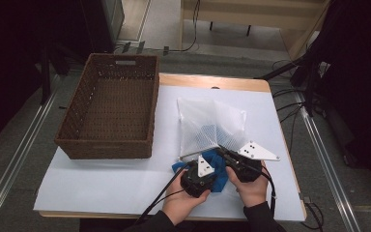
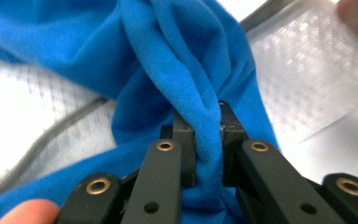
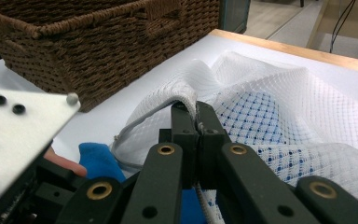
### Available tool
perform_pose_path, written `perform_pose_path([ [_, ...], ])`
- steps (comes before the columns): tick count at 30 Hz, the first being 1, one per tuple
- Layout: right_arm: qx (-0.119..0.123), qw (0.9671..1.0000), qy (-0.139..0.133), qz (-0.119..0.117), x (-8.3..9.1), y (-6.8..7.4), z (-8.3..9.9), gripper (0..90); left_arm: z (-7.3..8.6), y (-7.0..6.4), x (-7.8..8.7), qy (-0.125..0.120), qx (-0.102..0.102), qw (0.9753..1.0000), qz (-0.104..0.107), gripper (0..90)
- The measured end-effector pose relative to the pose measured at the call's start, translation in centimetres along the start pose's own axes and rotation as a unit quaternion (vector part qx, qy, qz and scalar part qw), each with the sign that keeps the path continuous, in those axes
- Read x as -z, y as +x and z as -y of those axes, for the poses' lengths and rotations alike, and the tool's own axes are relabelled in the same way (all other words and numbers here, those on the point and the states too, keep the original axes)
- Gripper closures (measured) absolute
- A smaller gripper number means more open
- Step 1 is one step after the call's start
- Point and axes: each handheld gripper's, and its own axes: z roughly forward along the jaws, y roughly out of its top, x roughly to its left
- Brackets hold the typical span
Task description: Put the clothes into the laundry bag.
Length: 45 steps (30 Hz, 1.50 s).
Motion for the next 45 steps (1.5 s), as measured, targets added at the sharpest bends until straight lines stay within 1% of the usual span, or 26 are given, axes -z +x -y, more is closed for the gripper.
perform_pose_path([
  [2, 0.000, 1.0000, -0.001, -0.001, 0.1, 0.1, -0.1, 90.0, -0.4, 0.2, 0.5, -0.023, 0.008, 0.9997, 0.001, 83.1],
  [4, -0.001, 1.0000, -0.005, -0.001, 0.3, 0.1, -0.2, 89.9, -1.2, 0.6, 1.3, -0.060, 0.030, 0.9978, 0.003, 83.2],
  [6, 0.001, 1.0000, -0.010, -0.001, 0.5, 0.2, -0.4, 89.9, -1.8, 0.9, 1.8, -0.085, 0.037, 0.9957, -0.003, 83.2],
  [9, -0.001, 0.9998, -0.018, -0.005, 0.8, 0.4, -0.7, 90.0, -2.2, 1.5, 2.2, -0.130, 0.036, 0.9904, -0.031, 83.1],
  [10, -0.004, 0.9998, -0.020, -0.008, 0.9, 0.5, -0.8, 90.0, -2.2, 1.8, 2.0, -0.138, 0.041, 0.9884, -0.047, 83.0],
  [13, -0.005, 0.9995, -0.025, -0.015, 1.1, 0.5, -1.0, 90.0, -2.3, 2.5, 1.1, -0.148, 0.058, 0.9838, -0.083, 82.9],
  [14, -0.006, 0.9996, -0.022, -0.016, 1.1, 0.6, -1.0, 90.0, -2.3, 2.9, 0.5, -0.145, 0.068, 0.9826, -0.095, 82.8],
  [15, -0.004, 0.9996, -0.020, -0.018, 1.0, 0.6, -0.9, 90.0, -2.4, 3.1, 0.1, -0.139, 0.076, 0.9824, -0.099, 82.6],
  [16, -0.004, 0.9996, -0.018, -0.019, 1.0, 0.6, -0.9, 90.0, -2.5, 3.5, -0.7, -0.124, 0.085, 0.9842, -0.095, 82.4],
  [18, -0.002, 0.9997, -0.014, -0.021, 0.8, 0.6, -0.8, 90.0, -2.6, 4.1, -1.9, -0.085, 0.093, 0.9890, -0.078, 78.8],
  [19, -0.003, 0.9997, -0.013, -0.021, 0.8, 0.6, -0.7, 90.0, -2.5, 4.3, -2.1, -0.077, 0.090, 0.9905, -0.071, 75.9],
  [21, -0.005, 0.9998, -0.011, -0.017, 0.8, 0.3, -0.5, 90.0, -2.4, 4.4, -1.7, -0.082, 0.081, 0.9917, -0.057, 66.7],
  [22, -0.007, 0.9998, -0.013, -0.016, 0.8, 0.1, -0.5, 90.0, -2.3, 4.4, -1.4, -0.084, 0.078, 0.9923, -0.049, 58.8],
  [24, -0.011, 0.9998, -0.013, -0.013, 0.9, -0.2, -0.4, 90.0, -2.1, 4.5, -0.3, -0.095, 0.077, 0.9922, -0.024, 49.0],
  [26, -0.014, 0.9997, -0.014, -0.012, 1.0, -0.4, -0.4, 90.0, -1.6, 4.3, 0.7, -0.102, 0.075, 0.9918, -0.012, 43.6],
  [27, -0.014, 0.9998, -0.014, -0.010, 1.0, -0.5, -0.4, 90.0, -1.2, 4.1, 1.2, -0.103, 0.069, 0.9923, -0.006, 41.3],
  [29, -0.013, 0.9998, -0.014, -0.009, 1.0, -0.6, -0.4, 90.0, -0.6, 3.7, 1.7, -0.091, 0.058, 0.9942, -0.007, 34.1],
  [31, -0.014, 0.9998, -0.013, -0.008, 0.8, -0.6, -0.3, 90.0, -0.1, 3.5, 1.7, -0.068, 0.055, 0.9962, -0.007, 31.9],
  [33, -0.014, 0.9998, -0.010, -0.008, 0.7, -0.5, -0.2, 90.0, 0.3, 3.4, 1.0, -0.025, 0.058, 0.9977, -0.023, 33.2],
  [35, -0.015, 0.9998, -0.008, -0.008, 0.6, -0.4, -0.2, 90.0, 0.5, 3.5, 0.5, -0.001, 0.063, 0.9977, -0.025, 41.7],
  [37, -0.012, 0.9999, -0.006, -0.010, 0.5, -0.2, -0.2, 90.0, 0.5, 3.5, 0.3, -0.002, 0.063, 0.9976, -0.028, 54.3],
  [39, -0.011, 0.9999, -0.005, -0.011, 0.4, -0.1, -0.1, 90.0, 0.3, 3.2, 0.3, -0.004, 0.060, 0.9981, -0.015, 70.4],
  [40, -0.011, 0.9999, -0.005, -0.012, 0.3, 0.0, -0.1, 90.0, 0.1, 2.9, 0.2, -0.008, 0.055, 0.9984, -0.011, 75.3],
  [42, -0.011, 0.9998, -0.005, -0.013, 0.2, 0.1, -0.1, 90.0, -0.2, 2.4, 0.1, -0.019, 0.048, 0.9987, 0.001, 80.3],
  [43, -0.011, 0.9998, -0.003, -0.015, 0.2, 0.3, -0.1, 90.0, -0.5, 2.0, 0.1, -0.034, 0.043, 0.9985, 0.002, 81.3],
  [45, -0.006, 0.9998, -0.005, -0.016, 0.1, 0.5, -0.2, 90.0, -1.1, 1.8, 0.1, -0.060, 0.046, 0.9972, -0.002, 82.2],
])
